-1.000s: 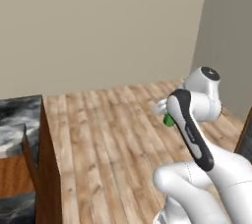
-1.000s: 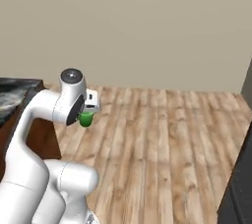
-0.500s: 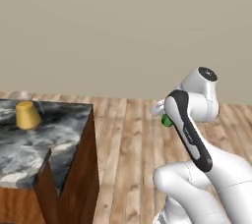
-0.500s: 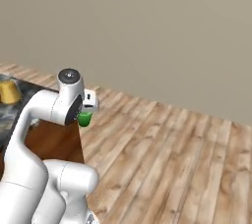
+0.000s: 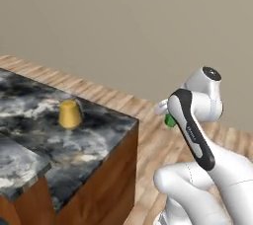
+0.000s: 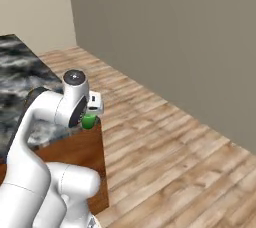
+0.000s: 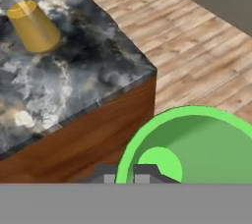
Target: Place the pitcher and cup on the dining counter for serving.
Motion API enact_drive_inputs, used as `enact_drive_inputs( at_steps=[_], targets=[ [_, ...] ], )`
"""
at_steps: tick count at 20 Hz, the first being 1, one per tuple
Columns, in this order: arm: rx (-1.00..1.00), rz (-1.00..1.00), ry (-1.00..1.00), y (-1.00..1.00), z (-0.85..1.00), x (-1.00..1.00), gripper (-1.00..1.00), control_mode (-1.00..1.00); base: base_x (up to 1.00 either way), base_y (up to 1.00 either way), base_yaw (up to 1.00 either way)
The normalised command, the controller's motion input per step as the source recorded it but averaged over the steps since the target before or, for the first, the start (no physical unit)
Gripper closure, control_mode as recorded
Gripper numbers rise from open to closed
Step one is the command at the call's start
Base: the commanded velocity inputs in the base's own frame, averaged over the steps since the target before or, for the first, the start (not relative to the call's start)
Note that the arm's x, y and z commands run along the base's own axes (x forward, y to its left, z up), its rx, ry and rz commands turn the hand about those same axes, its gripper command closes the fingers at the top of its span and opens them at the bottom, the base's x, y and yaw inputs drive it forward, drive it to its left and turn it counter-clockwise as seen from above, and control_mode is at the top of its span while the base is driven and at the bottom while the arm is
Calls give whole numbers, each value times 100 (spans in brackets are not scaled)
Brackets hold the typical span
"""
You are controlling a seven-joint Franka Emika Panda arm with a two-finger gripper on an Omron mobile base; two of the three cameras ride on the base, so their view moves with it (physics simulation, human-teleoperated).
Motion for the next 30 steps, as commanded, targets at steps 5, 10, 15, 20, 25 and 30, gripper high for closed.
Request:
enact_drive_inputs(
  at_steps=[5, 10, 15, 20, 25, 30],
  targets=[
    [0, 0, 0, 0, 0, 0, 100, 100, 45, -11, 95],
    [0, 0, 0, 0, 0, 0, 100, 100, 37, -13, 95],
    [0, 0, 0, 0, 0, 0, 100, 100, 88, -41, 50],
    [0, 0, 0, 0, 0, 0, 100, 100, 31, -22, 10],
    [-3, 0, 4, 10, 0, 19, 100, -100, 9, 0, 0],
    [-2, -2, 23, 21, -10, 83, 100, -100, 0, 0, 0]
  ],
)
